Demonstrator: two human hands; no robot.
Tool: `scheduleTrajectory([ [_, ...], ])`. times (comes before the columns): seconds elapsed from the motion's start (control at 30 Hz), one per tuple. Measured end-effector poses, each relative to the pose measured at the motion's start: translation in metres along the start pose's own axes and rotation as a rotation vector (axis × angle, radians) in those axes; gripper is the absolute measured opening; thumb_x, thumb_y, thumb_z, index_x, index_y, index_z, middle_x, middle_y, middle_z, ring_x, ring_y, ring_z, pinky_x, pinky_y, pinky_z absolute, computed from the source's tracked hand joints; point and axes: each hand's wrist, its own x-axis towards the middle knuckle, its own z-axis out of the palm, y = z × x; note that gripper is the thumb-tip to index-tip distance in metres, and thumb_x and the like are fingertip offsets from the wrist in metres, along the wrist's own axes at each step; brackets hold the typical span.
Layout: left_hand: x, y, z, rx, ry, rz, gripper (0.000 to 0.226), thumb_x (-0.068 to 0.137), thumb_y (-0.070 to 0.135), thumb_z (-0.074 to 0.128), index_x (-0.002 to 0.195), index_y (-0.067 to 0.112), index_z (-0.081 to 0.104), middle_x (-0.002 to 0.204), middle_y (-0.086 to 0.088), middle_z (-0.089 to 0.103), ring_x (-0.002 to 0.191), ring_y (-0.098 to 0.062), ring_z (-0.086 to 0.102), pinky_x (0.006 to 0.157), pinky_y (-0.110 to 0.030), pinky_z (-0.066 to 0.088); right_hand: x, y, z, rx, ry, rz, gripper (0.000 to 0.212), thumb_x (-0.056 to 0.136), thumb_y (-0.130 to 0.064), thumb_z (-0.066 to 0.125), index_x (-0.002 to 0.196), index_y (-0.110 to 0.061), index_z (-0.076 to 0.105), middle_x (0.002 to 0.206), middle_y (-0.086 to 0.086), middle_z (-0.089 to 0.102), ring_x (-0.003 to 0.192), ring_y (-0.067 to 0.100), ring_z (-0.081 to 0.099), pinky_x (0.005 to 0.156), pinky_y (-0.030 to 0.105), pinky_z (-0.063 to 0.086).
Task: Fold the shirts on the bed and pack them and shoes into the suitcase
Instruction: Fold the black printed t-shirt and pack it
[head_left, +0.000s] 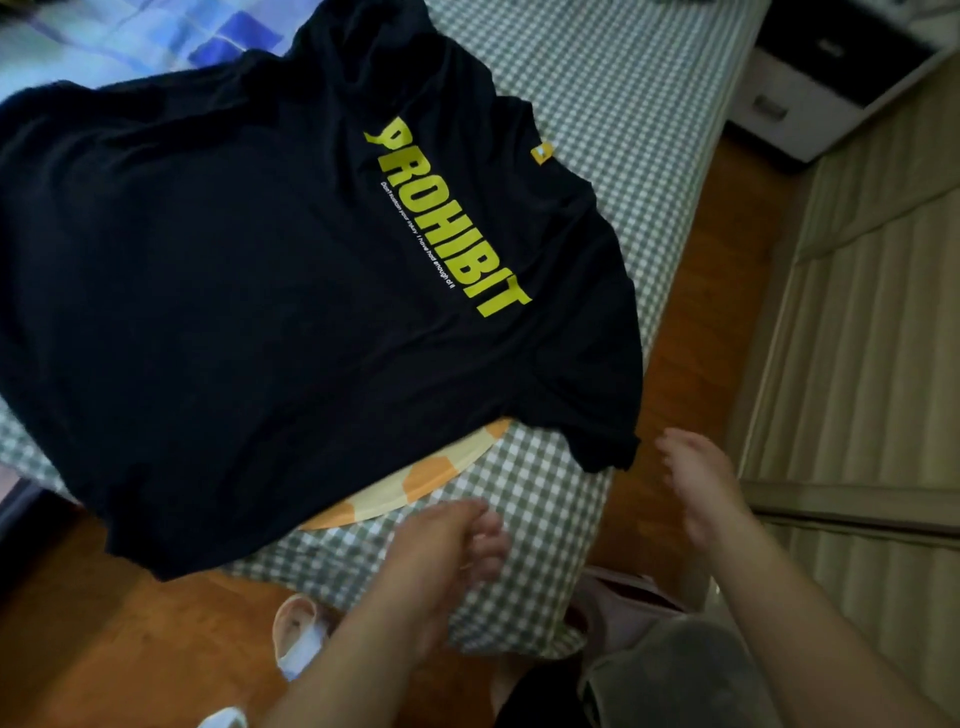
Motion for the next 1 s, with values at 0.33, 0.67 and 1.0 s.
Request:
scheduleTrajectory([
  [0.33,0.097,0.022,0.127,-0.166,0.272,0.201,0.018,0.095,0.021,0.070,0.105,0.009,0.059,0.069,-0.001,0.058,0.043,-0.010,0.044,0.040,-0.023,0.034,0.093,-0.043,0.011,-0.156,-0.445,-0.228,0.032,0.102,-0.028,0.060,0.131,-0.016,0.059,0.114,-0.009,0.065,0.095,0.006,0.063,0.072,0.021,0.051],
  [0.67,0.083,-0.010,0.129,-0.023,0.299,0.380,0.025,0.092,0.017,0.072,0.114,0.010,0.062,0.106,-0.007,0.075,0.100,-0.026,0.072,0.092,-0.045,0.053,0.102,-0.057,-0.021,-0.279,-0.388,-0.463,0.031,0.106,-0.034,0.045,0.085,-0.013,0.056,0.082,0.003,0.059,0.073,0.018,0.057,0.059,0.031,0.040],
  [1.0,0.061,-0.035,0.108,0.562,0.383,0.130,0.039,0.102,0.033,0.058,0.097,-0.005,0.066,0.060,-0.015,0.067,0.051,-0.020,0.060,0.054,-0.026,0.046,0.103,-0.025,-0.029,-0.372,-0.524,-0.224,0.024,0.104,-0.025,0.053,0.087,-0.009,0.060,0.079,0.003,0.068,0.068,0.013,0.065,0.057,0.028,0.048],
])
